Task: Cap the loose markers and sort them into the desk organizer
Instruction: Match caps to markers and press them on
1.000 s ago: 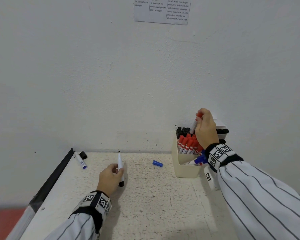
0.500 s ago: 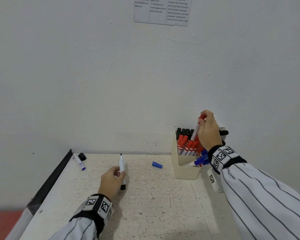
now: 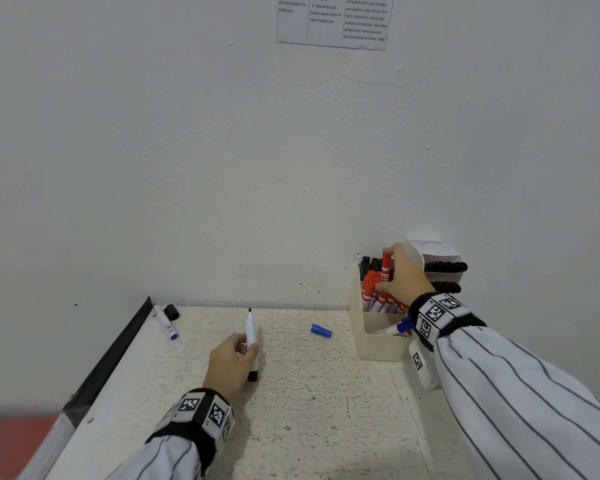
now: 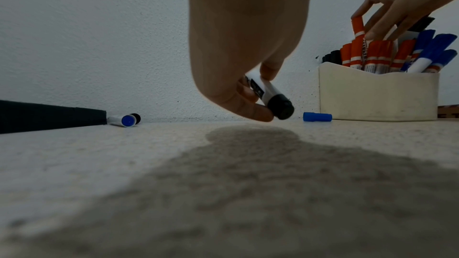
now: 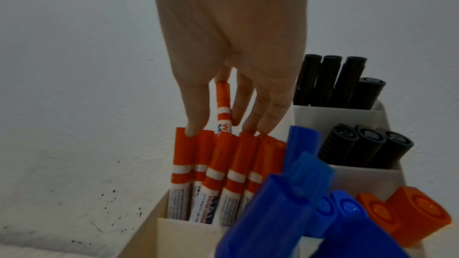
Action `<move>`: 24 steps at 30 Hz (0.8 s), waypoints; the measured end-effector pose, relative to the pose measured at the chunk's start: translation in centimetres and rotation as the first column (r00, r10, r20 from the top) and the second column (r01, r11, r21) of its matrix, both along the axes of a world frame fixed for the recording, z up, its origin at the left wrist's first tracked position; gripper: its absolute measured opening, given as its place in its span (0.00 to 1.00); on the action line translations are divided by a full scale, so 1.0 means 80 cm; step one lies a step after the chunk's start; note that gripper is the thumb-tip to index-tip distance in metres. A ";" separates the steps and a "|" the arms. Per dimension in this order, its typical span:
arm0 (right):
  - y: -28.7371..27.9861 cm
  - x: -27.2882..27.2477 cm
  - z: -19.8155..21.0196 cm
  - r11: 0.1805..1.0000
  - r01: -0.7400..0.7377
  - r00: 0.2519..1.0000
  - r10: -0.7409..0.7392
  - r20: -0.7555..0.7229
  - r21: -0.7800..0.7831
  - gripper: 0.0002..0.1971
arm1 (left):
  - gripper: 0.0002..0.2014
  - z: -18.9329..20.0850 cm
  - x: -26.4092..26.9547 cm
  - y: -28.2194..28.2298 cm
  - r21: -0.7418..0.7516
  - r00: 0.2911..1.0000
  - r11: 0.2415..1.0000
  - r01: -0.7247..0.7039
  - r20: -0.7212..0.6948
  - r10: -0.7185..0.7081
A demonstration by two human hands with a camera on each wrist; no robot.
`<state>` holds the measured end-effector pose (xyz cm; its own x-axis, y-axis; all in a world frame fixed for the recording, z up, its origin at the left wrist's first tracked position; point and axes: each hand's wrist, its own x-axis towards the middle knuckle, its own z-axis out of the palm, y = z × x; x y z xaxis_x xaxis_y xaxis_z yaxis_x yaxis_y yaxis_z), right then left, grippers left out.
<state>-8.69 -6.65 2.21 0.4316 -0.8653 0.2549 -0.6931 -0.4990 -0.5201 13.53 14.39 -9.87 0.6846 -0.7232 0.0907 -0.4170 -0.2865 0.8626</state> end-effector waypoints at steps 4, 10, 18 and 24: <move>0.001 0.000 -0.009 0.998 0.038 0.989 -0.031 -0.142 0.046 0.41 | 0.12 0.000 0.000 0.000 0.004 1.000 1.000 0.001 0.002 -0.001; -0.004 -0.008 -0.019 1.000 0.012 0.994 -0.013 -0.105 -0.009 0.34 | 0.13 -0.001 0.001 -0.001 0.015 1.000 1.000 0.006 -0.001 -0.006; -0.011 -0.004 -0.005 0.989 0.034 0.998 -0.027 0.058 -0.141 0.17 | 0.12 0.000 0.000 0.001 0.019 1.000 1.000 0.012 -0.010 -0.012; -0.015 0.003 0.003 0.990 0.026 0.995 -0.013 0.097 -0.141 0.06 | 0.12 0.002 -0.001 0.002 0.025 1.000 1.000 0.017 0.003 -0.017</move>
<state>-8.44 -7.88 2.43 0.3827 -0.8254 0.4150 -0.6540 -0.5593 -0.5093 13.48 14.57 -9.73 0.6721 -0.7367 0.0751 -0.4248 -0.3005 0.8539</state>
